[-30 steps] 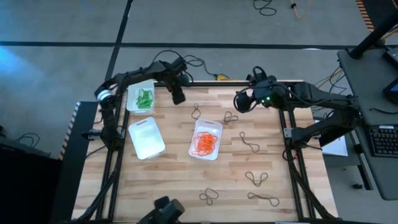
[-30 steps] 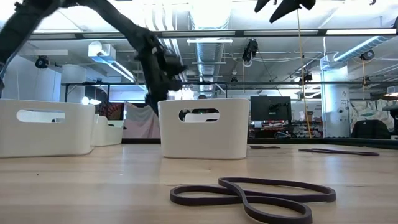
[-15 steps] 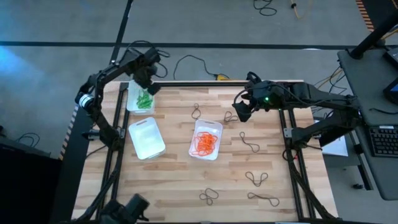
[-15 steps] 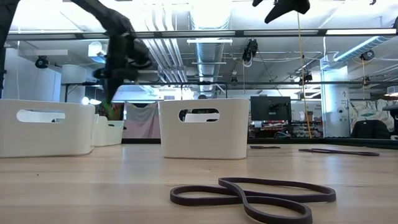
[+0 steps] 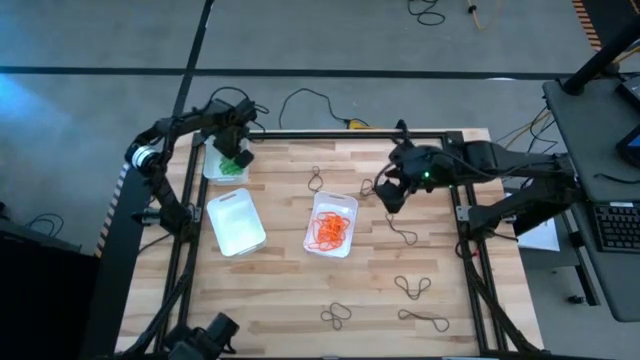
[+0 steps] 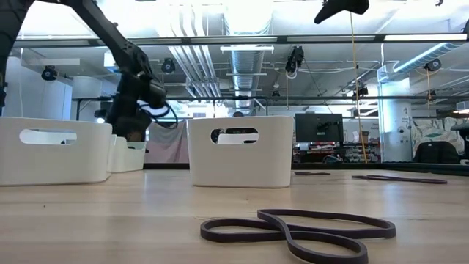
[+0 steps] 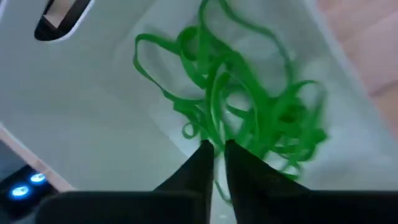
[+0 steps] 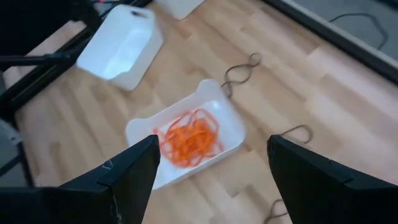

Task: Sort rubber bands into baskets
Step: Put the green rubber band into the top white bin, then put the violet rubber band into the bottom left white bin

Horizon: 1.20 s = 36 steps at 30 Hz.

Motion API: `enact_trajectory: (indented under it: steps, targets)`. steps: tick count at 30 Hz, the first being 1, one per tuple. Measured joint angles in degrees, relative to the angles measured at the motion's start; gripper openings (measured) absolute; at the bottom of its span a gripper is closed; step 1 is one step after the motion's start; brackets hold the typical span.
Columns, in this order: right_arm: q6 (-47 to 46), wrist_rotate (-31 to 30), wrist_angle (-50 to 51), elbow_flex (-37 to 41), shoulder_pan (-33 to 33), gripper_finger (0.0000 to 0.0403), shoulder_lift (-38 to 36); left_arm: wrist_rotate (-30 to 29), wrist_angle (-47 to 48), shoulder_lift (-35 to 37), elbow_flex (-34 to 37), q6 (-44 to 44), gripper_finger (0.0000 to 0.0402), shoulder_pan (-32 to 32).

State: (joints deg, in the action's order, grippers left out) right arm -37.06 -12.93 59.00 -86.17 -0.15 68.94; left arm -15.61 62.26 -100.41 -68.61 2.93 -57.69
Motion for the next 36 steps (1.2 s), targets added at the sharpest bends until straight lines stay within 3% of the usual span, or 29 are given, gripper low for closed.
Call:
enact_trajectory:
  steps: [5,11,14,17,20,22,29,36]
  targets:
    - [-5.10,-0.07,0.41,0.00,4.18,0.0286,0.62,-3.94,-0.03,-0.80,1.50,2.55,0.0088,-0.08]
    - [-13.86,-4.11,0.48,0.43,10.56,0.0286,0.62,-1.09,0.86,1.40,-0.70,5.16,0.0149,0.31]
    - [-19.08,-7.64,0.33,1.62,13.96,0.0286,0.62,6.95,0.70,3.79,-3.53,4.97,0.0152,1.19]
    - [-24.86,-8.15,0.45,3.33,16.77,0.0286,0.66,20.05,-2.27,6.94,-5.81,3.68,0.0149,2.39]
    - [-29.22,-8.16,0.45,4.08,18.64,0.0286,0.68,33.05,-9.65,10.64,-5.77,1.29,0.0146,4.11]
    - [-30.98,-8.17,0.35,4.09,19.43,0.0286,0.68,37.29,-15.63,12.56,-5.33,-1.54,0.0146,5.75]
    - [-32.70,-9.79,0.31,4.11,21.09,0.0286,0.66,34.64,-29.46,13.01,-5.15,-7.58,0.0146,12.26]
    - [-32.06,-9.61,0.31,4.11,21.85,0.0286,0.66,34.72,-31.19,3.77,-7.47,-16.15,0.0146,18.12]
